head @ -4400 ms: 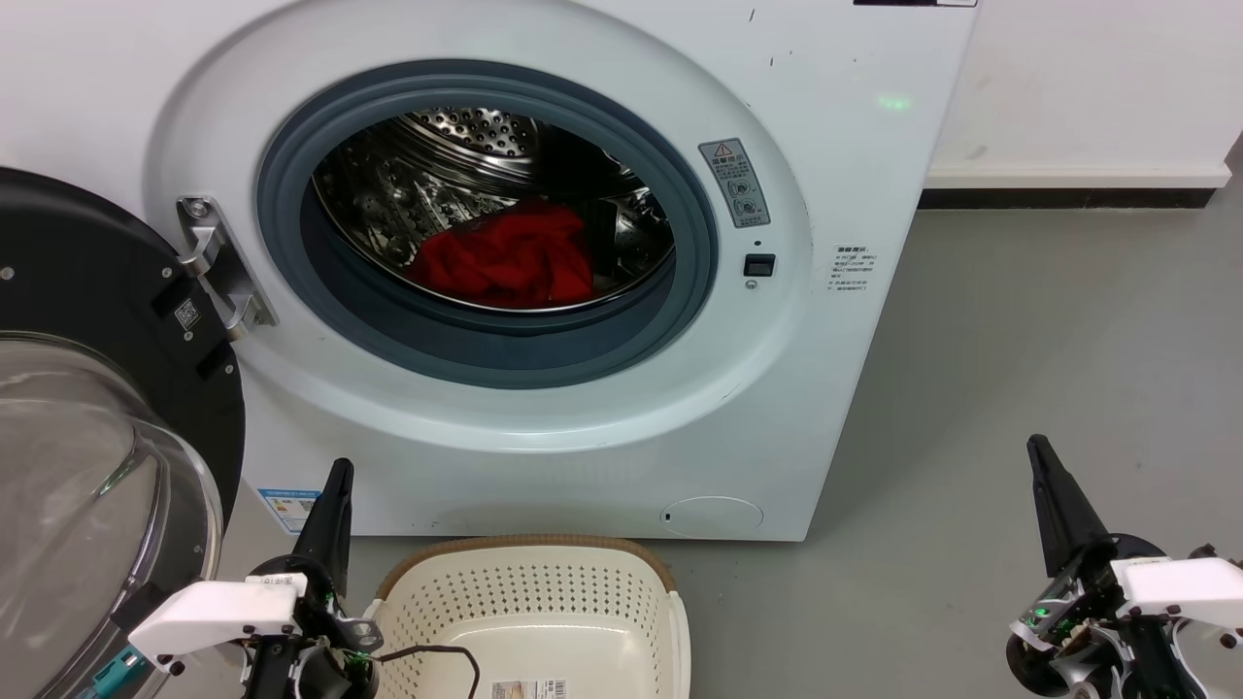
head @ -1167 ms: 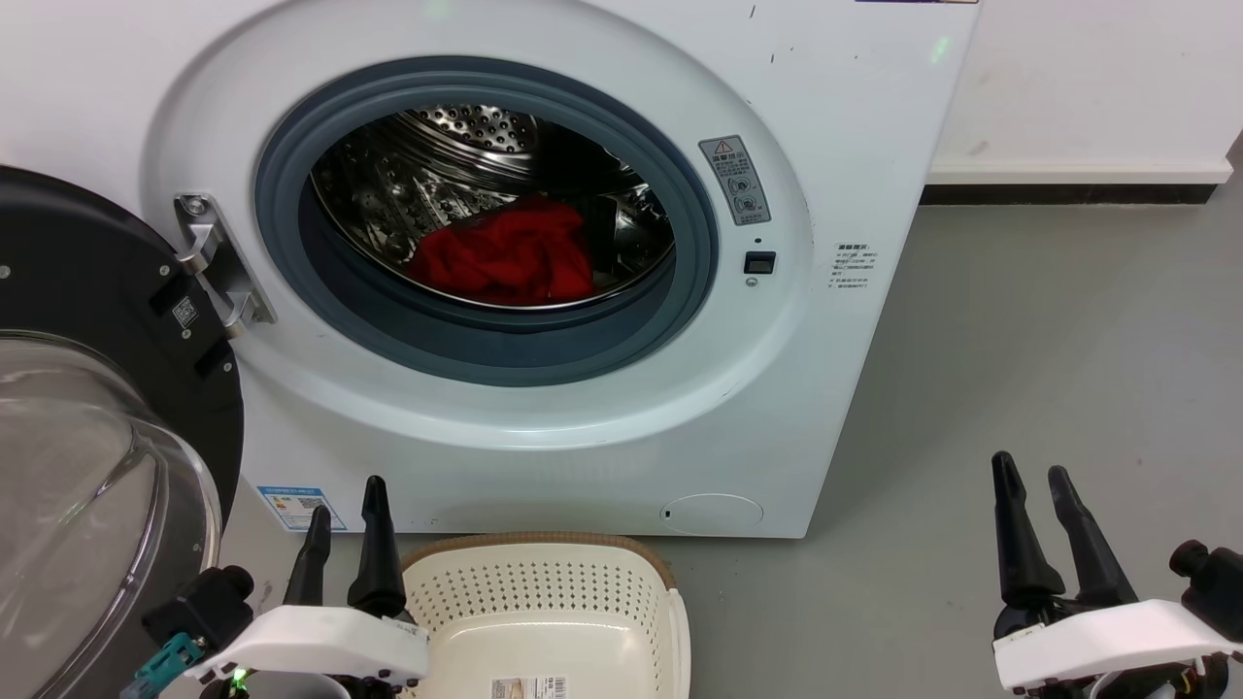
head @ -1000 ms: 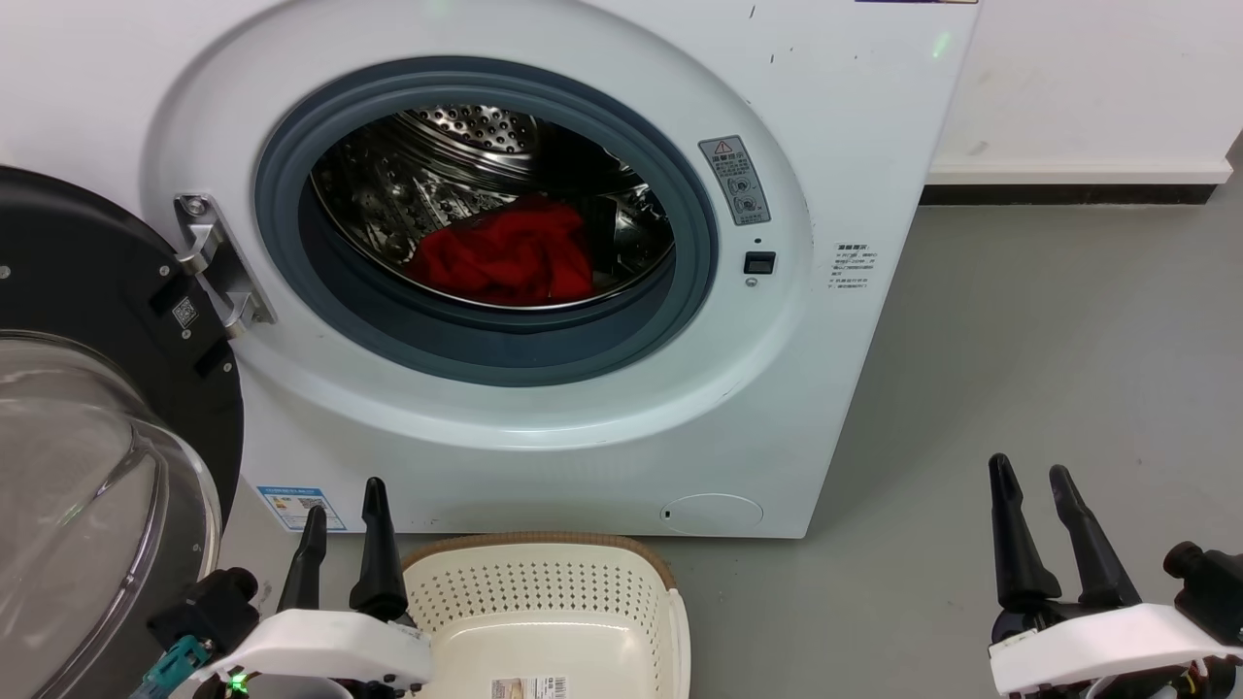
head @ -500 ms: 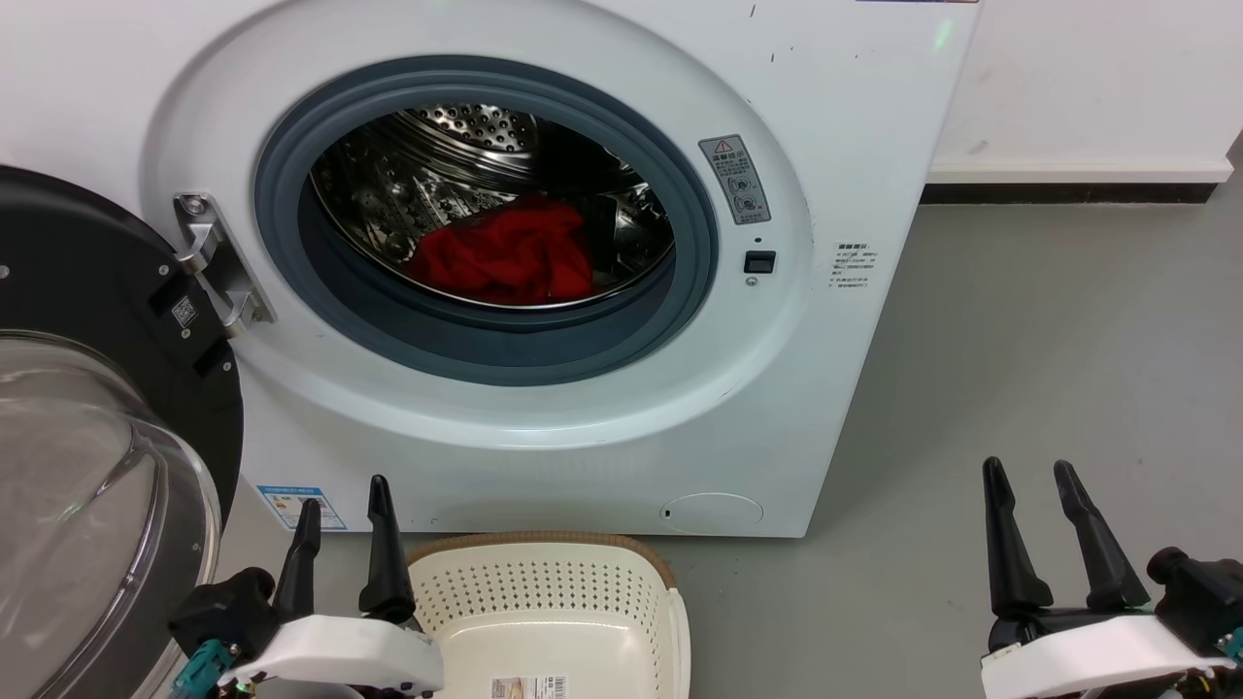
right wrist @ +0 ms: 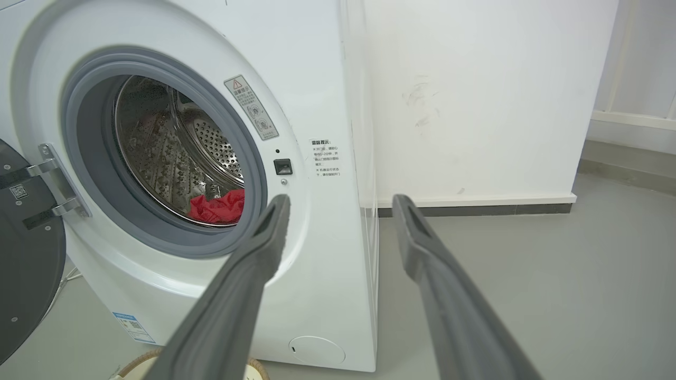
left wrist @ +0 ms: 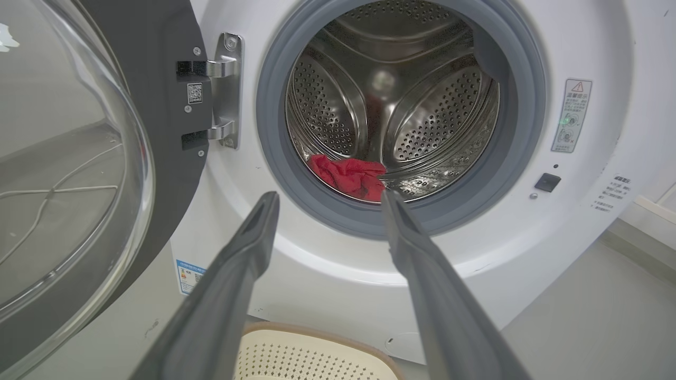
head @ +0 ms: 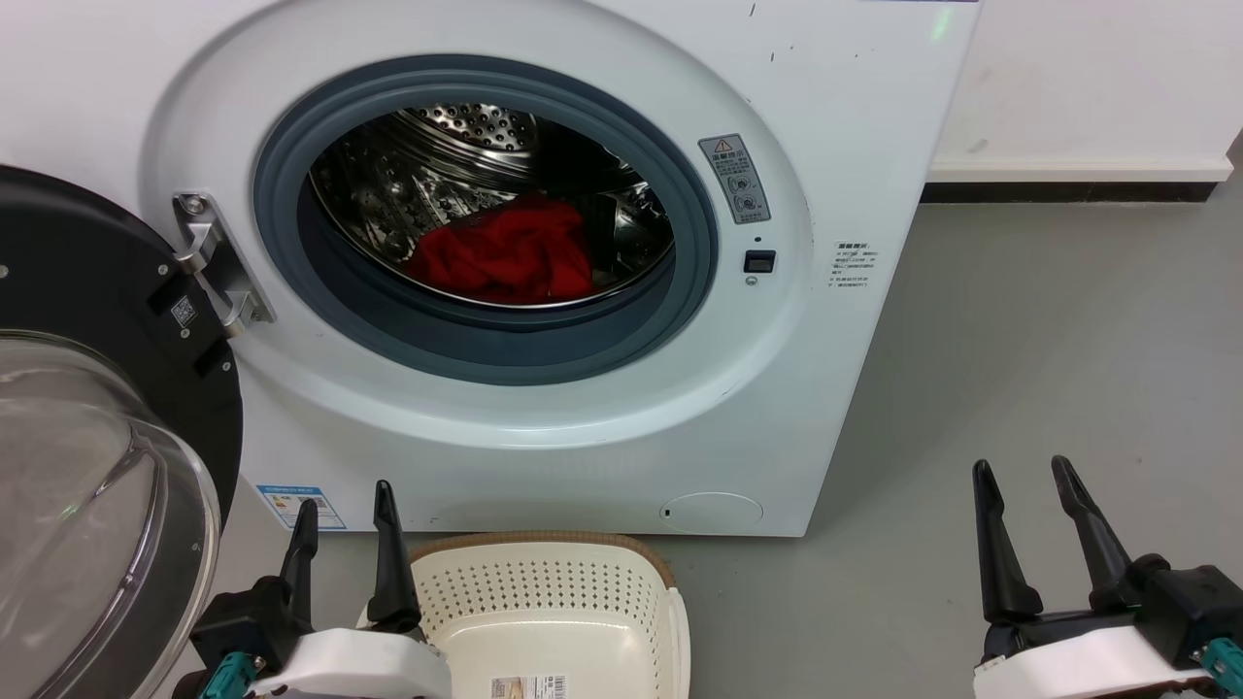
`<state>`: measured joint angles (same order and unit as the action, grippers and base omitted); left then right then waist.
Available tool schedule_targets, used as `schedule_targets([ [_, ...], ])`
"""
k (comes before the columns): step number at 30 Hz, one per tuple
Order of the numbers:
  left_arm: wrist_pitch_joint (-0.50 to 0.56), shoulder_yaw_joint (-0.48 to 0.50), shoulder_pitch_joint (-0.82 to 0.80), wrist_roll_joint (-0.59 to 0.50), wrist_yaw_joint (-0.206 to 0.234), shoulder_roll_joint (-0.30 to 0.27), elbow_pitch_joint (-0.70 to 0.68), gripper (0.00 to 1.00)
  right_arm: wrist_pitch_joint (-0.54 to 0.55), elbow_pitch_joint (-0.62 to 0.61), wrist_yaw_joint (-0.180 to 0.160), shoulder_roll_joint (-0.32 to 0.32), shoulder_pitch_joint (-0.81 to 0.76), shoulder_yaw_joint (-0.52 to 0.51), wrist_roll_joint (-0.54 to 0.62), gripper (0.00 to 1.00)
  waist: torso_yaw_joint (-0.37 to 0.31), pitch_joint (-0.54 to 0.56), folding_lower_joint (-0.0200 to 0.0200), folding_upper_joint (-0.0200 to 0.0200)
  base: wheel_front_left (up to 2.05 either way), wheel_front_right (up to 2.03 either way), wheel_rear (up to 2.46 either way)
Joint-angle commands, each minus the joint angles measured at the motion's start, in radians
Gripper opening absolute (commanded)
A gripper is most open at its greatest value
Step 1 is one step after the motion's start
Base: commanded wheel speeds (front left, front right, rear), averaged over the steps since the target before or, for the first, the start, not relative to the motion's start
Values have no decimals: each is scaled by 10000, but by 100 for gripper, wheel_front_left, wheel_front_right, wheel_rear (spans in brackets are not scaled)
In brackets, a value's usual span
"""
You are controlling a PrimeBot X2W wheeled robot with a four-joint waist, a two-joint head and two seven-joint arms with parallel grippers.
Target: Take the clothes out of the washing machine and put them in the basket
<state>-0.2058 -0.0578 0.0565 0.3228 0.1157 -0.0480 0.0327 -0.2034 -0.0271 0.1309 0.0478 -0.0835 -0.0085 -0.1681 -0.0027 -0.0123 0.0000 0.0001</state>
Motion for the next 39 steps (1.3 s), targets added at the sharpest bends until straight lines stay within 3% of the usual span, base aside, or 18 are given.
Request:
schedule_targets([
  [1,-63,-12,71,-188,48,-28,-105,100,-99,-119,-3,42,-66,10,220,100,0,-3,0,-1,0,0,0],
  [30,-617,-117,395,-1968,72,-32,-276,100,-634,-537,-3,42,-441,90,2380,100,0,11,0,-1,0,0,0],
  [39,-609,-82,416,-1854,28,-33,-167,100,-621,-304,-3,40,-458,-2,2083,100,2,47,0,-1,0,0,0],
])
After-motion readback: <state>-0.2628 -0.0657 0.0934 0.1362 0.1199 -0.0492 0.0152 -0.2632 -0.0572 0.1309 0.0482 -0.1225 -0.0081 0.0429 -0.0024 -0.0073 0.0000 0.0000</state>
